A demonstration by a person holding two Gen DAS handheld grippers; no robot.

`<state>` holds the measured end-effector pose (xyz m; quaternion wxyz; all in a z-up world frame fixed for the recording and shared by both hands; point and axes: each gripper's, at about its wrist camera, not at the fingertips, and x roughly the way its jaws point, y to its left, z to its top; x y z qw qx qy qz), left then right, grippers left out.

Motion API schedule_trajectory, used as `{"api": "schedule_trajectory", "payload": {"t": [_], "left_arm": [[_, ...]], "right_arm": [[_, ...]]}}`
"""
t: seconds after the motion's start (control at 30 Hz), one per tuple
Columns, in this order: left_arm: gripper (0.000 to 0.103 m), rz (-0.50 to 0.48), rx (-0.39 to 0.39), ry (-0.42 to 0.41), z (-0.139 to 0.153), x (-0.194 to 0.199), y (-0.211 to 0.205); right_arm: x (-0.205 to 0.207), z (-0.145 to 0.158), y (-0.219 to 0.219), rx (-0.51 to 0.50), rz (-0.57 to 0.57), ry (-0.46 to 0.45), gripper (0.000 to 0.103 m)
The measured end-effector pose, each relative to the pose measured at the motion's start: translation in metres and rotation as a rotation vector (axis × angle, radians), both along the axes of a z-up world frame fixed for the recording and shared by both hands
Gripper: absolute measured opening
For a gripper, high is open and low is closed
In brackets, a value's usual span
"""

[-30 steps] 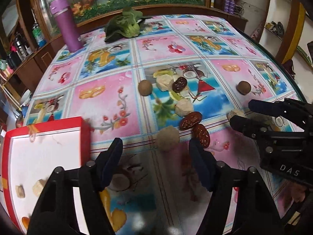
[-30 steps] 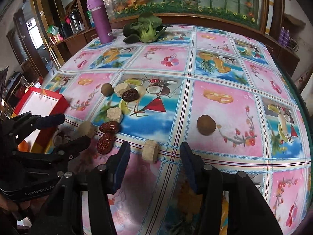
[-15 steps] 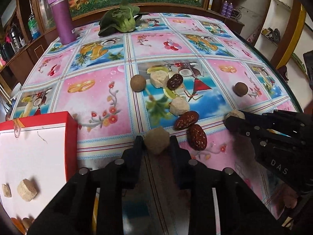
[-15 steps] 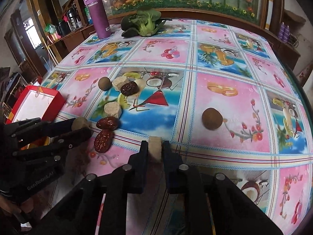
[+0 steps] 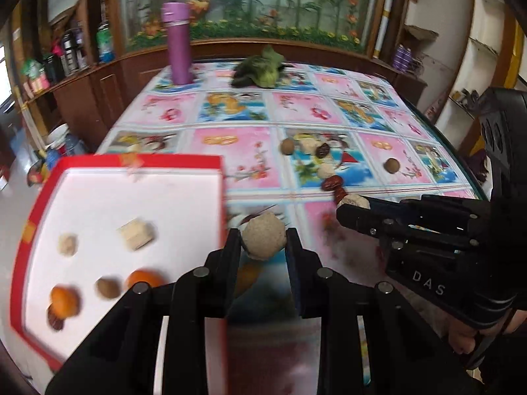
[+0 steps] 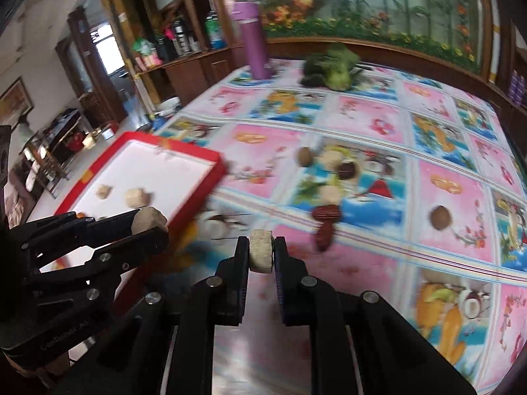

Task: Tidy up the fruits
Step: 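Grasp a beige round ball with the left gripper while the right gripper grasps a white cube, then carry the ball and cube into the tray and open both grippers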

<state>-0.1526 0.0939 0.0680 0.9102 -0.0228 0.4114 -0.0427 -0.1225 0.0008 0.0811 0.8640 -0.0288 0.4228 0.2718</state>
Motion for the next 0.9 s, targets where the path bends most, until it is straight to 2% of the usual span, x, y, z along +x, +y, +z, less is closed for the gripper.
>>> {"api": "schedule_trajectory", "payload": {"t": [0.23,0.4,0.6,0.9], "left_arm": [[0.029,0.164,0.034,-0.004,-0.002,-0.053,0.059],[0.029,0.254,0.057,0.013,-0.014,-0.072,0.094],[0.029,0.273,0.037,0.048,-0.033,-0.073,0.107],[0.029,0.302,0.049,0.068,-0.049,-0.071,0.112]], "right_arm": [[-0.037,0.001,0.069,0.018,0.147,0.003,0.013],[-0.055,-0.006,0.103,-0.002,0.221,0.02,0.013],[-0.068,-0.019,0.133,-0.039,0.259,0.039,0.013],[-0.071,-0.032,0.146,-0.073,0.227,0.062,0.013]]}}
